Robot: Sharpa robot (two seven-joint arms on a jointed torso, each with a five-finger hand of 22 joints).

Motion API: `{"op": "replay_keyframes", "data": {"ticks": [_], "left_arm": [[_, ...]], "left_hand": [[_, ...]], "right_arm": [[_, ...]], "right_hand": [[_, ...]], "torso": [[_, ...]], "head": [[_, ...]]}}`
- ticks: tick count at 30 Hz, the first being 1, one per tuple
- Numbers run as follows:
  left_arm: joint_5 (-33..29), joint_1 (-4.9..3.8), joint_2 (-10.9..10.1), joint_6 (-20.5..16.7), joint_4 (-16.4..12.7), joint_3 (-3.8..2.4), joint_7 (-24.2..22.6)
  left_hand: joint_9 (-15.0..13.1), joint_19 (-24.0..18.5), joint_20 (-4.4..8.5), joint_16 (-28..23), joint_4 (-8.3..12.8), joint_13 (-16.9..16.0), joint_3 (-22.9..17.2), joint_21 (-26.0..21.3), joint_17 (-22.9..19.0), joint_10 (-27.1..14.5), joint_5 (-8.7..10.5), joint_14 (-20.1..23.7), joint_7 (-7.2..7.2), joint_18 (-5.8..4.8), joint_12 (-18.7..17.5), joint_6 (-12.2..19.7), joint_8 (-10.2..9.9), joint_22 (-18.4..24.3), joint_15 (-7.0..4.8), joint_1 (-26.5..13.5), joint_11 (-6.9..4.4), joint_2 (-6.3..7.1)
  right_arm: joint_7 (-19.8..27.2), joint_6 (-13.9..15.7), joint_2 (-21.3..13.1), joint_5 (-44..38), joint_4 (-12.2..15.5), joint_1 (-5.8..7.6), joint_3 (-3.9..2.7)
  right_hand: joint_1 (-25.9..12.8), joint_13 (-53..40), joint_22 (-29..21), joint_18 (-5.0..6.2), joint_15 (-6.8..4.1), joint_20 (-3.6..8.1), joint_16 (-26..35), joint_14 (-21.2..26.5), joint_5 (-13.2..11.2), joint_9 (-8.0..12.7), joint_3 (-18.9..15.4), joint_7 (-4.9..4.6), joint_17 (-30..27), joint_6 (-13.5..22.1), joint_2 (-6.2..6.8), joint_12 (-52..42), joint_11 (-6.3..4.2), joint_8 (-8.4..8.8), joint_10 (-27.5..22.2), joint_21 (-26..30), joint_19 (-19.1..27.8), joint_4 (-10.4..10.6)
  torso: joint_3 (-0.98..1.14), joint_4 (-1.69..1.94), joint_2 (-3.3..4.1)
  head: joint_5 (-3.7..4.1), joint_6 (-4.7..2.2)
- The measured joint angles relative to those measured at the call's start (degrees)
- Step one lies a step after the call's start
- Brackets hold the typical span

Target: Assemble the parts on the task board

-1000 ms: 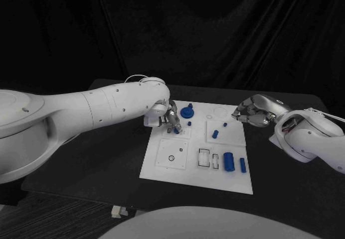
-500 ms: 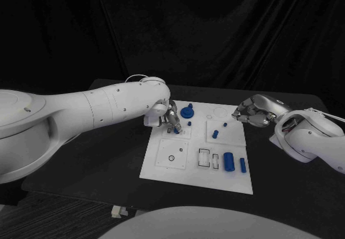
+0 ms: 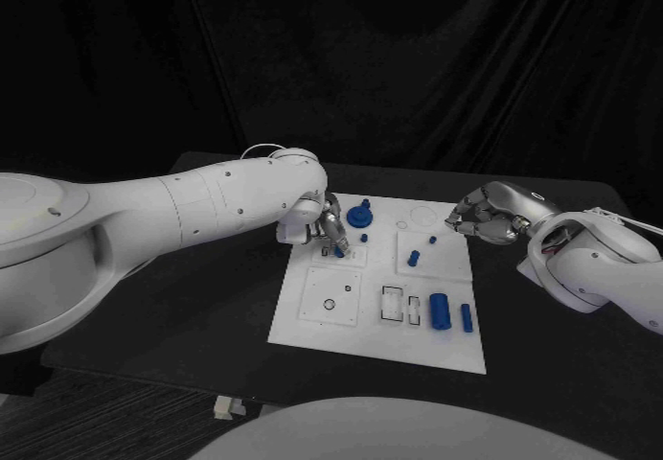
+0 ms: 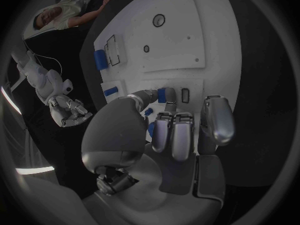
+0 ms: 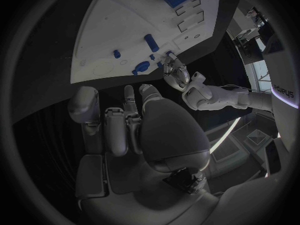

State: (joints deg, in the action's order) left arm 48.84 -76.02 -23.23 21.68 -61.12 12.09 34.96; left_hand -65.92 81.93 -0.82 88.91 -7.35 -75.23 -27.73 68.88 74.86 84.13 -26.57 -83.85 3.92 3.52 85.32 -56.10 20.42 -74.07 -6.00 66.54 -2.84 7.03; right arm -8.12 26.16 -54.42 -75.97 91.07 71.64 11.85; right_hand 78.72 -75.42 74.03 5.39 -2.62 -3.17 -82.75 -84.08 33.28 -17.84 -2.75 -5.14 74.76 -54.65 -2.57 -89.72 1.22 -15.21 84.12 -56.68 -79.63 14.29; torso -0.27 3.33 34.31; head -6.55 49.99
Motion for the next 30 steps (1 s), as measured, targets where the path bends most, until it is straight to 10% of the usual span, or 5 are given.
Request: {"op": "replay_keyframes", "data": {"ticks": [12, 30], "left_arm": [[0.00, 0.31, 0.15, -0.05, 0.12, -0.13, -0.08], [0.23, 0.59, 0.02, -0.09, 0.20, -0.13, 0.04]], "left_hand": [[-0.01, -0.01, -0.02, 0.00, 1.28, 0.00, 0.06, -0.01, 0.00, -0.01, 15.93, 0.59, -0.36, 0.00, 0.00, -0.31, -1.51, 0.00, 0.59, -2.63, 0.00, -2.65], [1.07, -0.02, -0.03, 0.00, -1.85, 0.00, 7.42, -0.01, 0.00, -0.01, 20.41, 0.30, -1.79, 0.00, 0.00, -1.75, -1.80, 0.00, 0.89, -4.93, 0.01, -4.94]], "right_arm": [[-0.01, 0.00, -0.01, 0.00, 0.01, 0.00, 0.00], [0.00, 0.00, 0.03, 0.00, -0.08, 0.00, 0.00]], "right_hand": [[0.00, 0.00, 0.00, -0.01, 0.00, 0.00, 0.00, 0.00, 0.00, 0.00, 0.00, 0.00, 0.00, 0.00, 0.00, 0.00, 0.00, 0.00, 0.00, 0.00, 0.00, 0.00], [0.00, 0.00, 0.00, 0.00, 0.00, 0.00, 0.00, 0.00, 0.00, -0.01, 0.00, 0.00, 0.00, 0.00, 0.00, 0.00, 0.00, 0.00, 0.00, 0.00, 0.00, 0.00]], "torso": [[-0.01, -0.01, -0.03], [0.01, -0.02, -0.02]], "head": [[-0.06, 0.00], [-0.06, 0.00]]}}
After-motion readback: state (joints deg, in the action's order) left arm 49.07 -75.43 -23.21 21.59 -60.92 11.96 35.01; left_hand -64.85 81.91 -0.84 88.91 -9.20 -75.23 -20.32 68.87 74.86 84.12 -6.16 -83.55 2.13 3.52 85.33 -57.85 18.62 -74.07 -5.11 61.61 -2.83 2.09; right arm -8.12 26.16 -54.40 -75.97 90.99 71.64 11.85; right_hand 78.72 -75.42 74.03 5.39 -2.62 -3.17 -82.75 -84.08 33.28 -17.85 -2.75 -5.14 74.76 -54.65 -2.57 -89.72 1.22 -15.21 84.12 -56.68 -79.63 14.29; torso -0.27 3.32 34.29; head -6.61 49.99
